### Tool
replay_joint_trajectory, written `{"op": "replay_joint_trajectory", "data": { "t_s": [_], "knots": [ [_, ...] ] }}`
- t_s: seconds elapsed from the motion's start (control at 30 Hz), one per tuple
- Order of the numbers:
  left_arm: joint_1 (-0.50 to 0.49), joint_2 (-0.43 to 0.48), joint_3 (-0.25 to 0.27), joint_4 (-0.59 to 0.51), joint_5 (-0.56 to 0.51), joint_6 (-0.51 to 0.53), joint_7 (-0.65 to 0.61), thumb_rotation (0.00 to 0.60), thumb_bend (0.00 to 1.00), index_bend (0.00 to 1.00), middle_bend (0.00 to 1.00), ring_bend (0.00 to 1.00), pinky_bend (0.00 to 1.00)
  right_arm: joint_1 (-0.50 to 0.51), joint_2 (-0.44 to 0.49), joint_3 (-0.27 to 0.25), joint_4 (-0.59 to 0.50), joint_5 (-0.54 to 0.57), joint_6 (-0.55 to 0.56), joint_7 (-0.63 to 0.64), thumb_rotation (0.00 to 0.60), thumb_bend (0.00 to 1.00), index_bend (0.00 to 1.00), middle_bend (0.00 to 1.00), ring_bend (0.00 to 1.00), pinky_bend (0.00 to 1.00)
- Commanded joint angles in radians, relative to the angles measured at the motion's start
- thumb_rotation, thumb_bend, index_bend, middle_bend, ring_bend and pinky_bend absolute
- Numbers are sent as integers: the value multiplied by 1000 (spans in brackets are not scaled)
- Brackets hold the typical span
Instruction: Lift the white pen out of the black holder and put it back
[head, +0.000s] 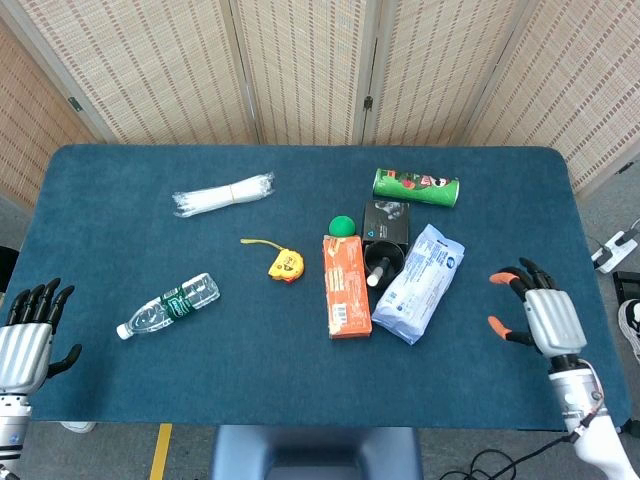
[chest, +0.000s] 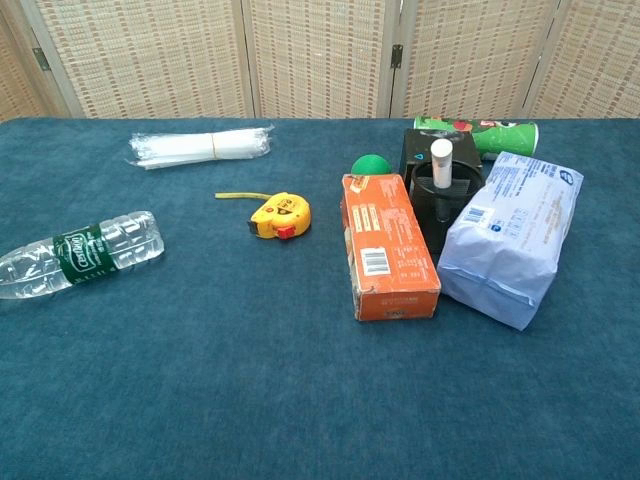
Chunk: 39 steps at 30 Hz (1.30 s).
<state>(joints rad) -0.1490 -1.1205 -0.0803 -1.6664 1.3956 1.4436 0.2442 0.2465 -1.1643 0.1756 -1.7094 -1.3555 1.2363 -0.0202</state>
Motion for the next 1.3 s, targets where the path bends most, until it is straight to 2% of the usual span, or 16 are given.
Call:
{"op": "replay_joint_trajectory", "data": {
  "t_s": [0.03, 0.3, 0.6, 0.9, 1.3],
  "knots": [
    [5, 4, 2, -1, 2, 7, -5, 600, 298, 139, 76, 25, 105, 88, -48, 51, 13, 51, -88, 9, 600, 181, 325, 238, 73, 157],
    [20, 11, 6, -5, 3, 23, -14, 600, 297, 141, 76, 28, 105, 215, -149, 105, 78, 107, -179, -13, 600, 159, 392, 266, 93, 162],
    [25, 14, 7, -8, 1, 25, -14, 600, 297, 141, 76, 28, 105, 306, -279, 93, 190, 118, -209, -86, 600, 176, 405, 273, 93, 163],
    [22, 15, 6, -10, 1, 20, -14, 600, 296, 141, 77, 28, 106, 372, -387, 108, 287, 133, -211, -102, 600, 176, 445, 294, 103, 163],
    [29, 13, 6, 1, -6, 20, -24, 600, 297, 141, 76, 28, 105, 418, -447, 111, 356, 156, -220, -115, 600, 208, 504, 333, 130, 167]
  ]
}}
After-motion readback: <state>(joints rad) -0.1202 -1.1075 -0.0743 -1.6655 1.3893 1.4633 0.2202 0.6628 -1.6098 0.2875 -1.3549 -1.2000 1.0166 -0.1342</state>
